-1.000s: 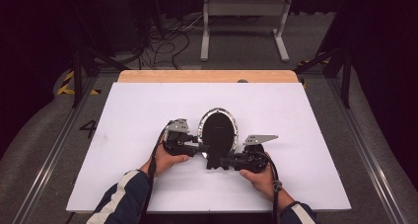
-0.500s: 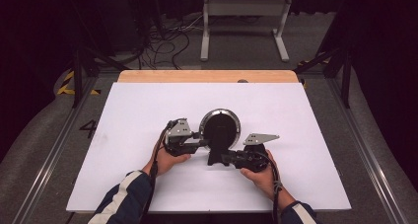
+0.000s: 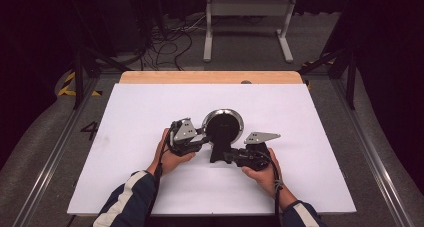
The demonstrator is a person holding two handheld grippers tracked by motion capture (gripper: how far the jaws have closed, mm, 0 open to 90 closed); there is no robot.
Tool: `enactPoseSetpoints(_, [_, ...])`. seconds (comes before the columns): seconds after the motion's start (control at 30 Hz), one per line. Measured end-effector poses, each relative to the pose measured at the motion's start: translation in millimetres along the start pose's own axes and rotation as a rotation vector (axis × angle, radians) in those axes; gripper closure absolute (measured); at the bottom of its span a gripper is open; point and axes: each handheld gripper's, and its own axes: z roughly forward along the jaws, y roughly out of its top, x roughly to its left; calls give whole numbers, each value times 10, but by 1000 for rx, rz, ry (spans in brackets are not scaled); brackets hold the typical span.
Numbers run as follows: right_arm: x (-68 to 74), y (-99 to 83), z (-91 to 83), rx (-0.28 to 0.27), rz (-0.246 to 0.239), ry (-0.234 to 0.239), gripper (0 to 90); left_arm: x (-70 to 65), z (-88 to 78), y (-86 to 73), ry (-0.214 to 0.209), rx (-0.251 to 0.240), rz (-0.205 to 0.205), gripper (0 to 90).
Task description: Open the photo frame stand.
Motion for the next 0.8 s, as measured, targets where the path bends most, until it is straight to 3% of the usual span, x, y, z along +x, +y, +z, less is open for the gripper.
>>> enactPoseSetpoints(0.1, [-7, 33, 15, 7, -8, -12, 733, 22, 32, 10, 38, 0, 1, 663])
enactPoseSetpoints(0.27, [-51, 66, 46, -3, 0, -29, 731, 51, 80, 21, 65, -7, 2, 650])
enactPoseSetpoints(0.43, [-77, 83, 59, -1, 5, -35, 730, 49, 124, 36, 122, -5, 35, 647])
enactPoseSetpoints(0.73, [-96, 77, 60, -1, 11, -32, 729, 22, 136, 26, 150, -5, 36, 648])
enactPoseSetpoints(0.8, [-82, 77, 55, 2, 7, -27, 727, 16, 141, 25, 183, 5, 54, 649])
